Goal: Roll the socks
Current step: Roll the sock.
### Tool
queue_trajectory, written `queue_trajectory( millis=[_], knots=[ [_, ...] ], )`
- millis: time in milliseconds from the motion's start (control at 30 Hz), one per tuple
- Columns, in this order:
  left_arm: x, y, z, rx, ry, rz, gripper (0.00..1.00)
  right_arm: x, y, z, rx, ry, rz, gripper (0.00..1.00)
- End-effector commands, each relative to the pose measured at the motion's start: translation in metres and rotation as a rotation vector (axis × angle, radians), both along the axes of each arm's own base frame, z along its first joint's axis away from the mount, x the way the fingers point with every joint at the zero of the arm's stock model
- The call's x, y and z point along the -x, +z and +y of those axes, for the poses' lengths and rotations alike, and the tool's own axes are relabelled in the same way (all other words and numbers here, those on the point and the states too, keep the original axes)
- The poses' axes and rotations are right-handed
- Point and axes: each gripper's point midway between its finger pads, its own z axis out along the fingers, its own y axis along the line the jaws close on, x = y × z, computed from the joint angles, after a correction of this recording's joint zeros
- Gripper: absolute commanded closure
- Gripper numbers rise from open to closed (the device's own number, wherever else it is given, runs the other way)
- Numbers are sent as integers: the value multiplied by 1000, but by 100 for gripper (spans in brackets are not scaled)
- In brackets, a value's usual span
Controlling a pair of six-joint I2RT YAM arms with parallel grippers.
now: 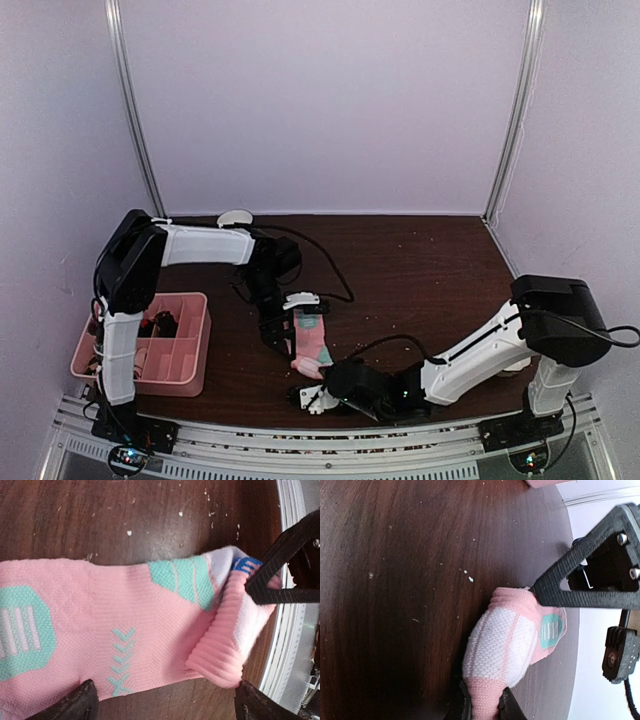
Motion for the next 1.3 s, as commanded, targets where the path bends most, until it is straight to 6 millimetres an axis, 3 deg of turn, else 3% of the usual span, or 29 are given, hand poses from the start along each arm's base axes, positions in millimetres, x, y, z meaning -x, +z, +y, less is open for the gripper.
queue_trajectory(
  millis=[0,200,367,600,800,1000,1267],
  knots=[
    [-6,-45,1,-76,-36,49,2,7,4,5,-7,4,-16,100],
    [23,-35,-7,-10,-108,266,2,10,4,11,-11,28,-17,100],
    [40,-51,-1,-75,-196,167,2,10,1,14,-51,21,60,100],
    [15,-72,-4,-194,-165,-54,2,4,2,14,-110,-21,182,100],
    [24,-82,4,-235,-231,-109,2,6,-17,2,-109,-71,325,100],
    [23,-86,3,-241,-240,-151,14,4,-27,-9,-220,-174,488,100],
    [24,-82,0,-213,-222,-140,18,25,-40,-19,-295,-212,685,100]
  ],
)
